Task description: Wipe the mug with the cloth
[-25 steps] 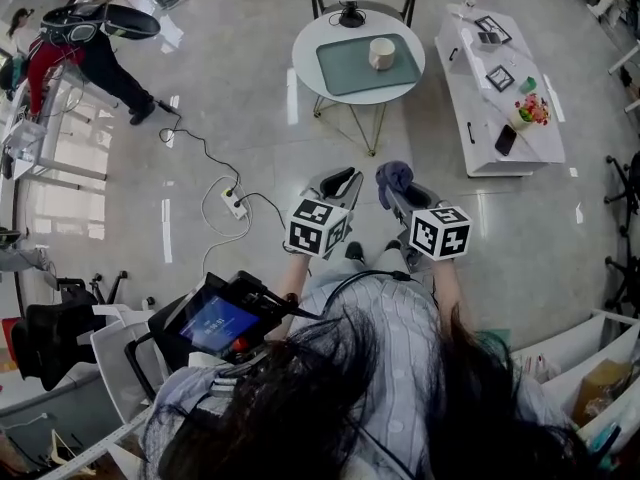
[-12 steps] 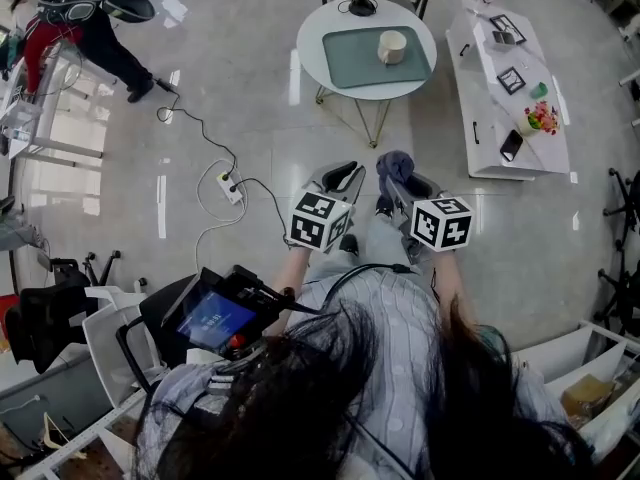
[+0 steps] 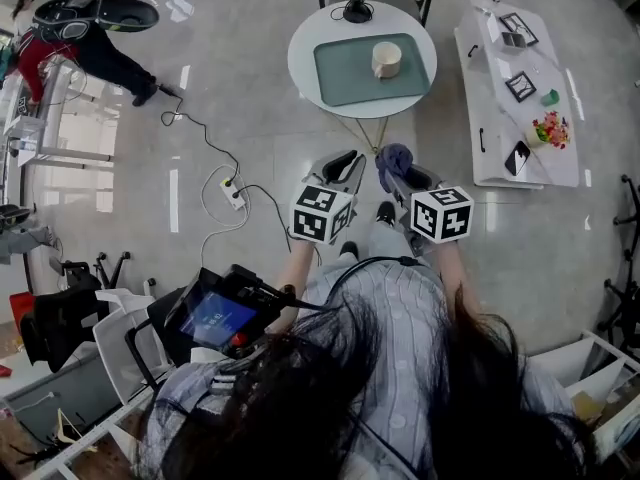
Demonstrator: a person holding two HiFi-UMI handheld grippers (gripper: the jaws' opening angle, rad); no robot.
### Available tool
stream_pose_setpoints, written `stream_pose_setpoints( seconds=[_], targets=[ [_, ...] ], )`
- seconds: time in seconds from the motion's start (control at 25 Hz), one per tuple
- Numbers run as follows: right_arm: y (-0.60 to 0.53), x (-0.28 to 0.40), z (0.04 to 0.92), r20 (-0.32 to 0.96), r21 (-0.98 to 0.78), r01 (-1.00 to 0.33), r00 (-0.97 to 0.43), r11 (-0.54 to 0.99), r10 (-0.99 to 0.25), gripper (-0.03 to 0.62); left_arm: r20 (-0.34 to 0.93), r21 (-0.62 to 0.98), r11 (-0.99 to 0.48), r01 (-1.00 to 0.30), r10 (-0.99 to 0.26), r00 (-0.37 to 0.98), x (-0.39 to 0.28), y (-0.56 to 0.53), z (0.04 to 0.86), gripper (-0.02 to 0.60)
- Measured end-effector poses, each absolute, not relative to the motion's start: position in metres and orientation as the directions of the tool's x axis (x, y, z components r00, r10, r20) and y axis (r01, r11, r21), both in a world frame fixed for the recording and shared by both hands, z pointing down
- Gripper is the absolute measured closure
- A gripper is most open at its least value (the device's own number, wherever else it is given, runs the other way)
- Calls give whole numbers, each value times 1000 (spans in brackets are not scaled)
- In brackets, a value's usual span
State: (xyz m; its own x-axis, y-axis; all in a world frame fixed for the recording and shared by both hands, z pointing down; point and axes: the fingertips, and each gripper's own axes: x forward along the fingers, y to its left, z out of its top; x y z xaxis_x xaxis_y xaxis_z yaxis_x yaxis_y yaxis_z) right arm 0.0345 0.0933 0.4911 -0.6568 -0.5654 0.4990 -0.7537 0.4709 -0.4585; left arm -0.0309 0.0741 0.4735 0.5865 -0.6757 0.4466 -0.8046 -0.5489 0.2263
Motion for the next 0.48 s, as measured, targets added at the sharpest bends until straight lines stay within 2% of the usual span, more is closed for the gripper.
stream_pose_setpoints(
  seconds=[0.48],
  targets=[
    [24,74,505,499,-498,-712,-702,496,-507,496,484,204,-490,-847,-702,523,4,6,483,526]
  ],
)
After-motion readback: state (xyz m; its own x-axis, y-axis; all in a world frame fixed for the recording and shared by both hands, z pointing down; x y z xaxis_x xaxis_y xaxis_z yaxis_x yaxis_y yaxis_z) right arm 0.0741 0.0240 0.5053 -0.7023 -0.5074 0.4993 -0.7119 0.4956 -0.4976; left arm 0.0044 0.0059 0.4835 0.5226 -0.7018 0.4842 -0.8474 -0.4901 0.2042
